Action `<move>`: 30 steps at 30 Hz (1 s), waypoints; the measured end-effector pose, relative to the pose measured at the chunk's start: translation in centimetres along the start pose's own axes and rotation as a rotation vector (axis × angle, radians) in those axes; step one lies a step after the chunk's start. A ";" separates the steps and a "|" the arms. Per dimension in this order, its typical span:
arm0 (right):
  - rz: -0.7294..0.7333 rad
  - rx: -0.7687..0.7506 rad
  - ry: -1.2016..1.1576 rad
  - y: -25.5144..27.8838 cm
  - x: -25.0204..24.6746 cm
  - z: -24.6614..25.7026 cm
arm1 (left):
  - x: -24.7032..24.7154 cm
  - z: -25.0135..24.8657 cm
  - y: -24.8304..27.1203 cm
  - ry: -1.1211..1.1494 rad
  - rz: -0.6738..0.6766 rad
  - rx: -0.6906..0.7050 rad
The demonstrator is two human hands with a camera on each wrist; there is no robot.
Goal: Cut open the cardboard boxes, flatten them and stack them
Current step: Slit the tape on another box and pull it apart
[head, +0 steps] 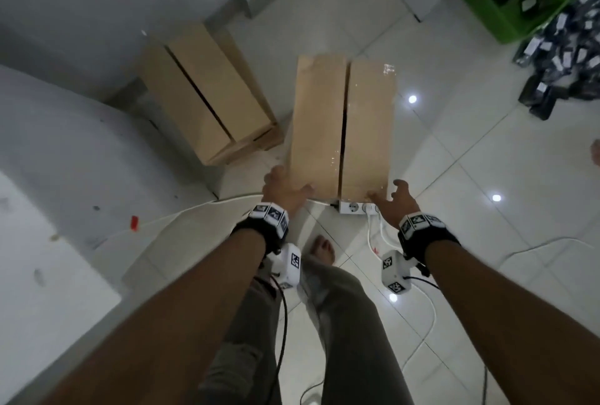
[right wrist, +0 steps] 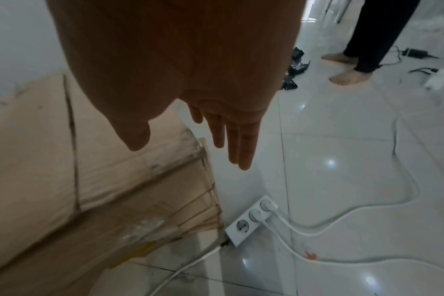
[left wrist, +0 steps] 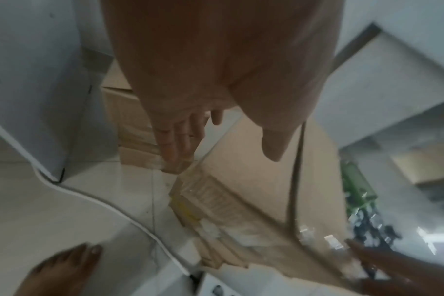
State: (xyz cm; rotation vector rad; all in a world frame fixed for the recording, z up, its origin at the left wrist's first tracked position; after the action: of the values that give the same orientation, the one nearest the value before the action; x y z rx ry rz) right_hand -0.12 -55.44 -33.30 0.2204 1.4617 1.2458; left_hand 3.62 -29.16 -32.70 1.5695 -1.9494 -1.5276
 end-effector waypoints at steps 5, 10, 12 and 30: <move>-0.120 -0.062 -0.147 -1.5 2.5 -0.4 | 2.3 0.5 -3.2 -0.079 0.104 0.115; -0.408 -0.356 -0.364 6.0 -5.4 4.3 | -3.5 -5.0 4.2 -0.067 0.077 0.236; -0.449 -0.501 -0.406 10.1 -10.8 8.3 | -6.8 -8.5 8.6 -0.109 0.042 0.320; -0.020 -1.868 -0.289 60.9 -12.6 40.7 | -38.5 2.3 43.8 0.580 -0.824 0.413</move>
State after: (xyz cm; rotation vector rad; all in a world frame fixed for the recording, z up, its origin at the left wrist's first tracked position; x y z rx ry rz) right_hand 7.42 -16.39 29.48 -0.8254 -0.3164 1.9256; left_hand -8.24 -1.17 17.12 2.8235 -1.3817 -0.6677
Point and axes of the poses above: each hand's wrist, its own y-axis away from the middle knuckle, its own x-axis out of the palm, z = x × y, the point moved 2 cm from there along -y, towards the middle knuckle, and after that the axes turned 5 degrees about -z, right-handed, at the moved point
